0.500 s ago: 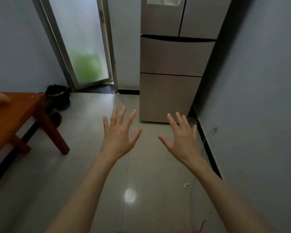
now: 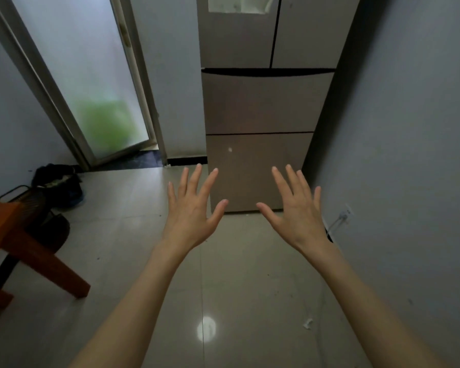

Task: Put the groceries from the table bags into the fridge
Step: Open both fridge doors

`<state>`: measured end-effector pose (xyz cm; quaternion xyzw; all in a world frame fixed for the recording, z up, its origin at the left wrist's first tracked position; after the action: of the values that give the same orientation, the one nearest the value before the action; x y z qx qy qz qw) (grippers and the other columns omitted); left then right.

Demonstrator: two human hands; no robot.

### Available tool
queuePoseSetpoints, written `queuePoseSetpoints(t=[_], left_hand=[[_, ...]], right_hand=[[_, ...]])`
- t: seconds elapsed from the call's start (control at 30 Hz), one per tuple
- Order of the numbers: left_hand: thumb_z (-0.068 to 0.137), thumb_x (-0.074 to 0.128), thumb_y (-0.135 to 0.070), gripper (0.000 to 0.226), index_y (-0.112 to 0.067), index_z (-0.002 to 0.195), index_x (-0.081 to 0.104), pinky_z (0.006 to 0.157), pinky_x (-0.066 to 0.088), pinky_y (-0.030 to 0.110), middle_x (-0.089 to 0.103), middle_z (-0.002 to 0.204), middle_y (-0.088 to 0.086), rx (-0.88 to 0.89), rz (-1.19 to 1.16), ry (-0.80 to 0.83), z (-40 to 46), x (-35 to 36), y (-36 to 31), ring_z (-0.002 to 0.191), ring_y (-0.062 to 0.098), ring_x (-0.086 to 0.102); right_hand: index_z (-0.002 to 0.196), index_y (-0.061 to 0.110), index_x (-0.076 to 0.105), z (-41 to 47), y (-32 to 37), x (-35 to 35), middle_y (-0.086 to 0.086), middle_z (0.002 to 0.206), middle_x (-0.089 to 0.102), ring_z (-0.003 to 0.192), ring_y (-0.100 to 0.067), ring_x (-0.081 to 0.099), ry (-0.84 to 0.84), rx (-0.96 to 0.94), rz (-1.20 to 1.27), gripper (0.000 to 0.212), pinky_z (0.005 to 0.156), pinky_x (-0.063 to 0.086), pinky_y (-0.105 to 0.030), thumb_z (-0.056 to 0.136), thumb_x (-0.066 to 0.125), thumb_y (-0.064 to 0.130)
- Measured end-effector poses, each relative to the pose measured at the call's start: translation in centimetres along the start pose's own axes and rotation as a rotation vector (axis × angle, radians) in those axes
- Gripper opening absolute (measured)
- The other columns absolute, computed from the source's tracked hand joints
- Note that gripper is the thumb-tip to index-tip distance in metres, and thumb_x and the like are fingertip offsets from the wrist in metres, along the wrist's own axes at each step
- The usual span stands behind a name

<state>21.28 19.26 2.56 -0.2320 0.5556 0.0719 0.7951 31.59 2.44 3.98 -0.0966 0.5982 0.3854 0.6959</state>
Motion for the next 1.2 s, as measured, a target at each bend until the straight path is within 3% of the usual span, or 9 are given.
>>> queuePoseSetpoints(t=[0.17,0.4,0.73,1.2], left_hand=[[0.076,0.007,-0.069,0.078,-0.038,0.147,0.003,0.116,-0.008,0.047,-0.001,0.158,-0.001,0.025,-0.06,0.041,5.0,2.7,-0.4,0.144,0.018,-0.013],[0.093,0.031,-0.055,0.063,-0.036,0.148,0.008,0.116,-0.008,0.047,0.001,0.158,-0.002,0.076,-0.013,-0.01,16.6,4.2,-2.5,0.144,0.019,-0.012],[0.092,0.032,-0.055,0.064,-0.038,0.147,0.004,0.115,-0.009,0.047,-0.005,0.158,-0.002,-0.003,-0.004,-0.014,30.9,9.1,-8.2,0.144,0.019,-0.016],[0.093,0.032,-0.054,0.063,-0.038,0.147,0.004,0.114,-0.01,0.045,-0.006,0.158,-0.002,-0.081,-0.066,-0.002,45.0,12.3,-6.3,0.143,0.018,-0.016]], right_hand=[[0.148,0.033,0.003,5.6,-2.5,0.9,-0.001,0.159,-0.001,0.145,-0.018,-0.006,-0.001,0.05,0.0,0.077,0.115,0.0,-0.055,0.088,0.044,0.057],[0.148,0.032,0.001,15.5,-7.5,0.4,-0.001,0.158,-0.003,0.145,-0.018,-0.009,-0.028,0.039,-0.018,0.076,0.115,-0.003,-0.053,0.089,0.041,0.058],[0.148,0.033,-0.001,29.9,-16.8,-2.2,-0.001,0.158,-0.006,0.145,-0.019,-0.011,0.007,-0.05,-0.091,0.076,0.115,-0.004,-0.053,0.089,0.039,0.058],[0.148,0.032,0.001,45.9,-19.7,-0.2,-0.002,0.158,-0.005,0.144,-0.02,-0.01,-0.029,-0.096,-0.066,0.072,0.115,-0.003,-0.05,0.092,0.04,0.053]])
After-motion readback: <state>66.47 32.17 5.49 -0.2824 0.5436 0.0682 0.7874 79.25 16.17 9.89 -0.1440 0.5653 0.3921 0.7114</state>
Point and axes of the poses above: each hand's wrist, its own z-axis towards the middle knuckle, its own x-axis out of the palm, y = z × x, the point moved 7 cm from there along z, towards the middle knuckle
